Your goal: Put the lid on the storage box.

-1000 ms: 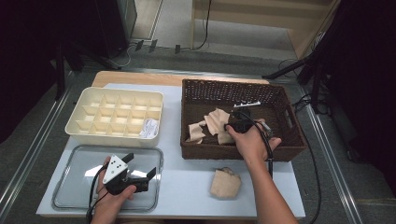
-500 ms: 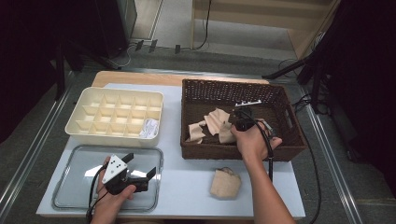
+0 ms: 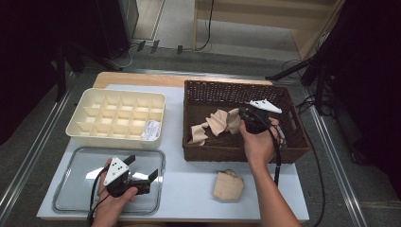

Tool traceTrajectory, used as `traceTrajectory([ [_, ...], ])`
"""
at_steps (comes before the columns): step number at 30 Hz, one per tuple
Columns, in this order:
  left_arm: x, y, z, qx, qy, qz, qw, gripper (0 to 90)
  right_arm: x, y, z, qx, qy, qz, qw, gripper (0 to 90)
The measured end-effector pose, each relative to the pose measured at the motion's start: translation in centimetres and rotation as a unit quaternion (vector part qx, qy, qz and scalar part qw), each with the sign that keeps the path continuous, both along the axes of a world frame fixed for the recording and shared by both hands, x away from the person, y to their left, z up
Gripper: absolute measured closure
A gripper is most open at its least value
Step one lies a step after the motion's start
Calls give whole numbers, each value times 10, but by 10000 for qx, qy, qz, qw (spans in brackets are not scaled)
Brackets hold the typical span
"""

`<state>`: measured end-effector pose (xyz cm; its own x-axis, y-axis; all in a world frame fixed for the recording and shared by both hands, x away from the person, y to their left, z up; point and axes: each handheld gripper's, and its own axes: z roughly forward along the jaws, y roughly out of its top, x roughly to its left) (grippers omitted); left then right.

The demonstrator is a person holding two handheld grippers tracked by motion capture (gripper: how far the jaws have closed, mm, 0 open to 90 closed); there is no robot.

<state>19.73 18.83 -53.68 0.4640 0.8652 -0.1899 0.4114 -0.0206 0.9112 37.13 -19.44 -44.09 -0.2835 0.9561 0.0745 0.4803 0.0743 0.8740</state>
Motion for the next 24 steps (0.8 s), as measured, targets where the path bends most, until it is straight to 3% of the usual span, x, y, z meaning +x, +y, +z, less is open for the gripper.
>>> traceTrajectory([
  [5,0,-1,0,33,-7,21,10000,0,-10,-4,8,163,-487,22,9987,892],
  [9,0,-1,0,12,0,34,10000,0,-18,-6,14,458,-629,35,9970,892],
  [13,-1,0,0,14,-21,40,10000,0,-30,-2,18,500,-829,204,9951,892],
  [16,-1,0,1,25,-72,79,9999,0,-40,-1,20,676,-895,453,9927,892],
  [24,-2,-2,3,25,-186,188,9996,0,-68,-1,26,797,-1099,595,9890,892],
])
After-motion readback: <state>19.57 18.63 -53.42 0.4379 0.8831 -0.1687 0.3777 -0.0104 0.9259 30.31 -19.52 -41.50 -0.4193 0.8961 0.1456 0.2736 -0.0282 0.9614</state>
